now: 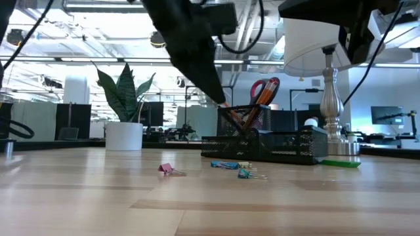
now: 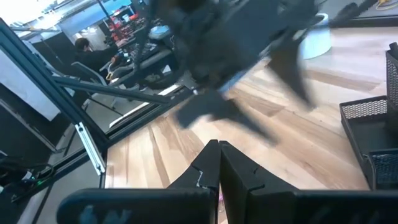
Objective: Pick and place office supplies into organizer
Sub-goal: Put the pink binder clip into the black desk organizer
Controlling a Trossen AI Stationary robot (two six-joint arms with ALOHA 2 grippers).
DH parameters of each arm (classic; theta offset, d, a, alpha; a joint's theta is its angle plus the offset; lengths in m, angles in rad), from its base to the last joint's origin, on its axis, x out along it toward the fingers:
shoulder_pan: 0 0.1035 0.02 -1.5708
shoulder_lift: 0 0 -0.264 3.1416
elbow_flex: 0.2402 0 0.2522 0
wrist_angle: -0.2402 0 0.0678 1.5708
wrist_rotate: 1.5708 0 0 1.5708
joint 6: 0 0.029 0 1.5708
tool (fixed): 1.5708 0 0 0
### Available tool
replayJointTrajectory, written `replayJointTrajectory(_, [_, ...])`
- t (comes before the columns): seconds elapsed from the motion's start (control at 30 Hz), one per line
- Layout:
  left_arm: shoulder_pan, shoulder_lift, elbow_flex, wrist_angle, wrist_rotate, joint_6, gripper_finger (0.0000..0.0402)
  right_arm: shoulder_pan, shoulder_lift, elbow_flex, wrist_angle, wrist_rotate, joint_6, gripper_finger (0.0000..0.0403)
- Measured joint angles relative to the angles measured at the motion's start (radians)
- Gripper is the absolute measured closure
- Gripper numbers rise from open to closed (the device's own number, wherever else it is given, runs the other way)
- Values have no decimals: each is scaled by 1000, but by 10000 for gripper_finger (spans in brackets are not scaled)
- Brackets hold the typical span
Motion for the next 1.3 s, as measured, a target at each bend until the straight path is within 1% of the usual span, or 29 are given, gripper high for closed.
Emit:
replayJointTrajectory(0.07, [-31,-3,0,-27,93,-117,136,3,0,0,0,0,0,403])
replayJointTrajectory(0.1, [-50,-1,0,-35,129,-152,136,3,0,0,0,0,0,403])
replayJointTrajectory(0.17, [-96,24,0,-27,145,-177,136,4,0,0,0,0,0,403])
replayJointTrajectory(0.33, [-198,96,-3,-52,67,-194,136,9,0,0,0,0,0,403])
replayJointTrajectory(0.5, [-257,104,-4,-104,7,-234,136,19,-1,0,0,0,0,403])
replayJointTrajectory(0.63, [-275,106,-7,-135,-33,-242,136,18,0,0,0,0,0,403])
replayJointTrajectory(0.7, [-275,121,-7,-114,-18,-226,136,17,-1,0,0,0,3,403])
replayJointTrajectory(0.93, [-275,167,-8,-124,44,-190,136,18,-1,0,7,0,8,403])
replayJointTrajectory(1.1, [-275,177,-5,-115,46,-179,136,18,-1,0,3,0,8,403])
replayJointTrajectory(1.3, [-272,180,-7,-59,75,-153,136,16,-1,0,1,0,8,403])
